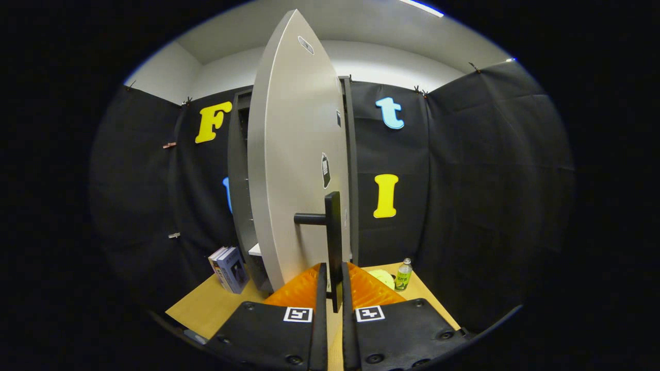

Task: Open the shoe cabinet door, grab the shoes and put them into the shoe cabinet, then close the shoe cabinet door.

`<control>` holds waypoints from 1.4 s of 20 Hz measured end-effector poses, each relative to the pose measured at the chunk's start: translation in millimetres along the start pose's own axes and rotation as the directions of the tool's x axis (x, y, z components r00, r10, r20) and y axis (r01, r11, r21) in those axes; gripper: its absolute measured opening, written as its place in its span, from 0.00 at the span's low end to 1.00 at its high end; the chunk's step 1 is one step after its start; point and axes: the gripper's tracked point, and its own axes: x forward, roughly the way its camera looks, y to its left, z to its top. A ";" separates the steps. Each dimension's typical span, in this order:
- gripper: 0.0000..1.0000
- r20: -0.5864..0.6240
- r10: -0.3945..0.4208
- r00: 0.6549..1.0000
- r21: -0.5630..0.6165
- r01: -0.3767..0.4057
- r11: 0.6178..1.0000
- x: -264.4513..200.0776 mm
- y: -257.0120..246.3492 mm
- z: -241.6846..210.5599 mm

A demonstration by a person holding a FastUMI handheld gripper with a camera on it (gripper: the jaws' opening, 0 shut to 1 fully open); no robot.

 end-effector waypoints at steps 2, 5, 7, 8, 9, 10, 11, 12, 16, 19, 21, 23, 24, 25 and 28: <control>0.16 0.004 -0.018 1.000 0.013 0.018 1.000 -3.2 -10.9 4.6; 0.13 0.008 -0.027 1.000 0.005 0.027 1.000 -5.6 -29.6 2.0; 0.11 0.012 -0.039 0.999 0.011 0.039 0.999 -7.2 -40.0 3.0; 0.11 0.014 -0.045 0.999 0.015 0.045 0.999 -8.2 -44.8 4.4; 0.10 0.016 -0.052 0.999 0.017 0.052 0.999 -9.1 -50.5 4.7; 0.10 0.016 -0.058 0.998 0.019 0.058 0.998 -9.6 -55.0 4.9; 0.10 0.019 -0.066 0.998 0.021 0.066 0.998 -8.8 -57.6 5.4; 0.10 0.023 -0.077 0.997 0.022 0.076 0.997 -9.4 -60.8 6.7; 0.10 0.056 -0.094 0.994 0.032 0.093 0.995 -17.1 -66.6 14.6; 0.10 0.084 -0.094 0.992 0.011 0.093 0.996 -27.1 -60.8 25.8; 0.10 0.145 -0.127 0.981 -0.025 0.132 0.991 -34.5 -59.3 53.2; 0.18 0.248 -0.131 0.960 -0.039 0.145 0.989 -53.7 -44.5 90.2; 0.23 0.303 -0.120 0.945 -0.048 0.141 0.989 -62.3 -33.8 104.4; 0.27 0.346 -0.111 0.931 -0.055 0.138 0.989 -66.8 -20.4 116.8; 0.56 0.347 -0.046 0.937 -0.055 0.069 0.996 -72.8 32.3 111.3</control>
